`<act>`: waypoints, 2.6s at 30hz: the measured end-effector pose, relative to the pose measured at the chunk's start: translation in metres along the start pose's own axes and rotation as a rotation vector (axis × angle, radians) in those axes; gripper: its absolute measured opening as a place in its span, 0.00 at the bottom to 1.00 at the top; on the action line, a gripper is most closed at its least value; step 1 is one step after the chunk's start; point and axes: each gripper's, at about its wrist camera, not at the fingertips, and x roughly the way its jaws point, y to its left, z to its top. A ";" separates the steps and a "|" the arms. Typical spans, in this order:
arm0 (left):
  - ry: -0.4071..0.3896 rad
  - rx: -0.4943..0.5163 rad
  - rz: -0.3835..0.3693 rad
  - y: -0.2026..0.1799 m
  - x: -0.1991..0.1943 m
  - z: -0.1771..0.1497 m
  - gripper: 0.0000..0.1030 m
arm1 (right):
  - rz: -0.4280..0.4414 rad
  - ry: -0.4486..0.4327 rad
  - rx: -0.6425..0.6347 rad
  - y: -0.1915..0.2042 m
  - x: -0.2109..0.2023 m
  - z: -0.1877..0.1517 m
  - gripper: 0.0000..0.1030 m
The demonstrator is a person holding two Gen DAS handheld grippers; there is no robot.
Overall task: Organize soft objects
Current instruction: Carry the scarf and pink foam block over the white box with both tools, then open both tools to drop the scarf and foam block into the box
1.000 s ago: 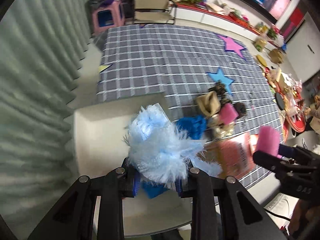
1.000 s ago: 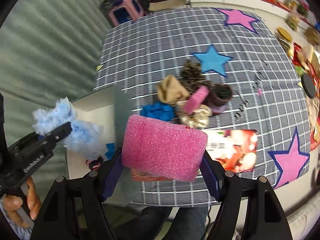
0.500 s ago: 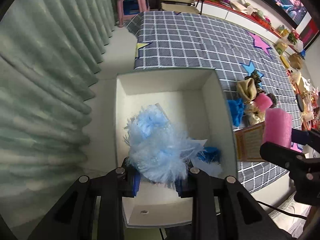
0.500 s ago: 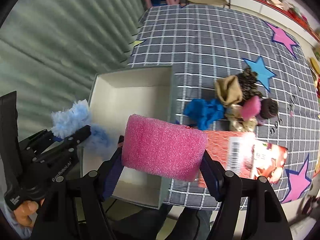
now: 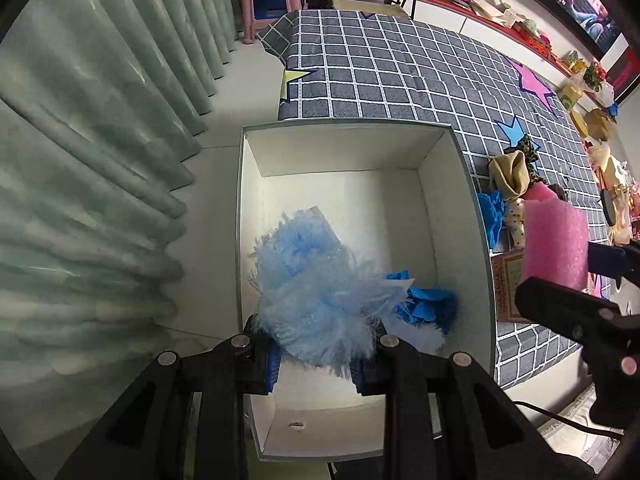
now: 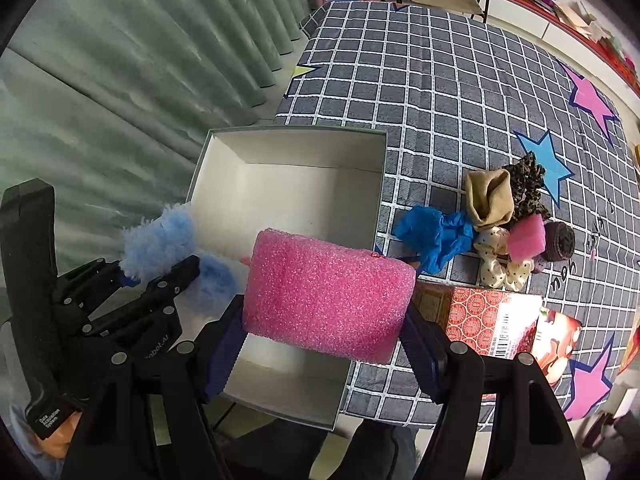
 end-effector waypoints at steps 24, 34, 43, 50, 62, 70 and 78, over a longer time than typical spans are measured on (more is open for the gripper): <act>0.026 0.022 -0.005 -0.004 0.012 0.001 0.28 | -0.020 0.026 -0.053 0.015 0.011 0.012 0.71; 0.041 0.018 -0.007 -0.005 0.016 -0.003 0.28 | -0.015 0.038 -0.068 0.016 0.017 0.012 0.72; 0.051 0.010 -0.015 -0.005 0.018 -0.008 0.28 | -0.010 0.052 -0.075 0.019 0.023 0.016 0.72; 0.040 0.009 -0.031 -0.005 0.015 -0.014 0.38 | 0.020 0.054 -0.073 0.018 0.027 0.016 0.72; 0.018 -0.086 -0.105 0.002 0.010 -0.014 0.99 | 0.139 0.013 0.042 -0.004 0.013 0.013 0.98; -0.010 -0.136 -0.243 -0.003 -0.006 0.002 0.99 | 0.164 -0.116 0.129 -0.035 -0.037 0.011 0.98; 0.011 -0.068 -0.277 -0.034 -0.014 0.029 0.99 | 0.074 -0.211 0.340 -0.129 -0.077 -0.006 0.98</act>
